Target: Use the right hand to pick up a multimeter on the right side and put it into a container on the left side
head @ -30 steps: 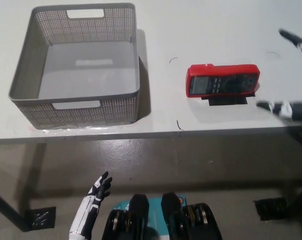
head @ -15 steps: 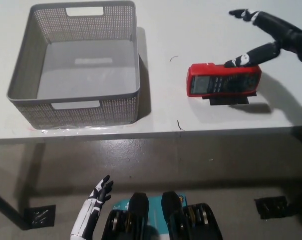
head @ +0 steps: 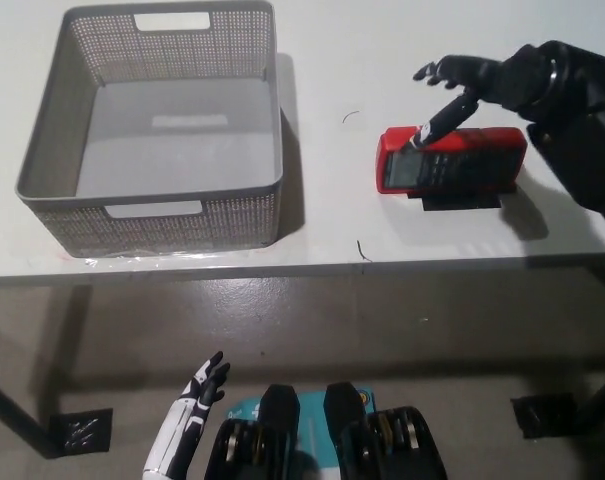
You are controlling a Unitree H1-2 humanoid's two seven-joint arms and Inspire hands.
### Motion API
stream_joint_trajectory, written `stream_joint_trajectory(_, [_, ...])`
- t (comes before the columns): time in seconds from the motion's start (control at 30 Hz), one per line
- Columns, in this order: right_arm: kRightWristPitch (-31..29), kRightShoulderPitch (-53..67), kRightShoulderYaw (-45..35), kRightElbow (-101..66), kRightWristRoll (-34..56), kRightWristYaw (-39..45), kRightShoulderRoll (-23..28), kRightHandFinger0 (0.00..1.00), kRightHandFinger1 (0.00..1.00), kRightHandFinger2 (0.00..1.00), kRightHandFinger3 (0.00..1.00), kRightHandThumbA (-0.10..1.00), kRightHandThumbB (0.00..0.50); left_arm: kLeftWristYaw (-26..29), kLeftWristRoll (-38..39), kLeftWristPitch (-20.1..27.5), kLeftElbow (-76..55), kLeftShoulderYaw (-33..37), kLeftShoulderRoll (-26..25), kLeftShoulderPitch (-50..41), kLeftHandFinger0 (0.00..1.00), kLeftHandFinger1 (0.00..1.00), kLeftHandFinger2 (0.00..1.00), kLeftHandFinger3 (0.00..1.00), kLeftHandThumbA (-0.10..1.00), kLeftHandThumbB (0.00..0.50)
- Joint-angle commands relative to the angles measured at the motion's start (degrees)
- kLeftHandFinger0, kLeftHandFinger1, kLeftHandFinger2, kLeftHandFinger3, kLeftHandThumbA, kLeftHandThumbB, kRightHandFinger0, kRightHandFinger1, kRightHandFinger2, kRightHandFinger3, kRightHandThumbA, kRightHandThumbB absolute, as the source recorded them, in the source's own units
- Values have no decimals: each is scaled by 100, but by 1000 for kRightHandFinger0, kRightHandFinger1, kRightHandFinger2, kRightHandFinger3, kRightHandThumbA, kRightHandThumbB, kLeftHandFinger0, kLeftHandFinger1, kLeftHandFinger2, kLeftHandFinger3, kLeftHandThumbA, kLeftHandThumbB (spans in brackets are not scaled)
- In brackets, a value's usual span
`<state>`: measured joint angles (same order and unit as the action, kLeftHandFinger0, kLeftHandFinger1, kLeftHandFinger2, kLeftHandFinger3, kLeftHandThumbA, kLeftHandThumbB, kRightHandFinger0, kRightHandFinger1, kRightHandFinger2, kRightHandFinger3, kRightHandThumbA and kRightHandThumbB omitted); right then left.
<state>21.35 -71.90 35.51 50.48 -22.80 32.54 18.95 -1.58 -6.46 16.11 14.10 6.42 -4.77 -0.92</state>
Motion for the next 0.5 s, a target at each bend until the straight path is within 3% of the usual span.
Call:
stream_joint_trajectory(0.0, [-415, -642, 113, 358, -323, 110, -128, 1000, 1000, 1000, 1000, 1000, 387, -32, -37, 227, -130, 11, -26, 79, 1000, 1000, 1000, 1000, 1000, 403])
stream_joint_trajectory(0.13, [-610, -753, 303, 859, -477, 105, -374, 1000, 1000, 1000, 1000, 1000, 401, -42, 2, 228, -140, 11, 5, 109, 1000, 1000, 1000, 1000, 1000, 398])
stream_joint_trajectory(0.27, [-797, -775, 871, 1364, -992, -68, -645, 1000, 1000, 1000, 1000, 978, 473, -46, 11, 293, -129, 3, -18, 106, 1000, 1000, 1000, 1000, 1000, 392])
stream_joint_trajectory(0.43, [-1238, -842, 1689, 2141, -1560, 21, -961, 1000, 1000, 1000, 1000, 965, 500, -79, 50, 340, -104, 6, -17, 175, 1000, 1000, 1000, 1000, 1000, 375])
stream_joint_trajectory(0.47, [-1284, -843, 1734, 2202, -1563, 1, -973, 1000, 1000, 1000, 1000, 876, 500, -86, 47, 328, -109, 9, -17, 179, 1000, 1000, 1000, 1000, 1000, 377])
